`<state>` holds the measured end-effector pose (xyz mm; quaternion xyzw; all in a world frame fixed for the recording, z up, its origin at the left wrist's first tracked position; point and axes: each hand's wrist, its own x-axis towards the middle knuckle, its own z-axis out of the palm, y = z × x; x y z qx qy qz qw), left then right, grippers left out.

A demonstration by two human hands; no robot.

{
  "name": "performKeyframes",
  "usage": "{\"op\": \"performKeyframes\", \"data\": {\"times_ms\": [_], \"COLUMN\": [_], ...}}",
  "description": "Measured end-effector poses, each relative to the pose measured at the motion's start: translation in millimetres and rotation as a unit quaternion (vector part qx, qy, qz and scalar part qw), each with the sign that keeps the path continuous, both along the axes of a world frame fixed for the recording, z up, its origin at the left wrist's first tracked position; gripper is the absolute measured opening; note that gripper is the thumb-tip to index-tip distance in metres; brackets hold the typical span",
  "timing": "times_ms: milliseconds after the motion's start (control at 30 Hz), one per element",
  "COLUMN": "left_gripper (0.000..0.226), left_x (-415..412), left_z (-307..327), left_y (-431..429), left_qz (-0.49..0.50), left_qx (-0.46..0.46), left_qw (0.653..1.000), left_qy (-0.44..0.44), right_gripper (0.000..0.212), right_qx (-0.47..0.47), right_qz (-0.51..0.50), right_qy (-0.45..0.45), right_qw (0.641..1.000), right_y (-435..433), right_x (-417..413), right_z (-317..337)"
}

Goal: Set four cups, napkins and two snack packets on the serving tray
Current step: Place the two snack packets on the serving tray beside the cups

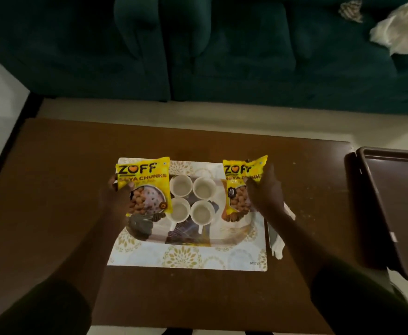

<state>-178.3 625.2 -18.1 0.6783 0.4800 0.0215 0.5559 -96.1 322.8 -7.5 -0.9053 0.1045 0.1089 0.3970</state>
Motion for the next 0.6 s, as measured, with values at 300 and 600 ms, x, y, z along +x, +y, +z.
{"op": "performKeyframes", "data": {"times_ms": [300, 600], "left_gripper": [0.031, 0.044], "left_x": [-14.9, -18.2], "left_z": [-40.9, -49.9], "left_y": [17.0, 8.8], "left_qz": [-0.075, -0.123], "left_qx": [0.002, 0.094], "left_qw": [0.997, 0.984], "left_qy": [0.026, 0.089], "right_gripper": [0.05, 0.046], "right_qx": [-0.023, 0.02], "right_qz": [-0.013, -0.034], "right_qy": [0.047, 0.137], "right_qw": [0.999, 0.99], "right_y": [4.4, 17.8], "right_x": [-24.2, -39.8], "right_z": [-33.4, -53.7]}}
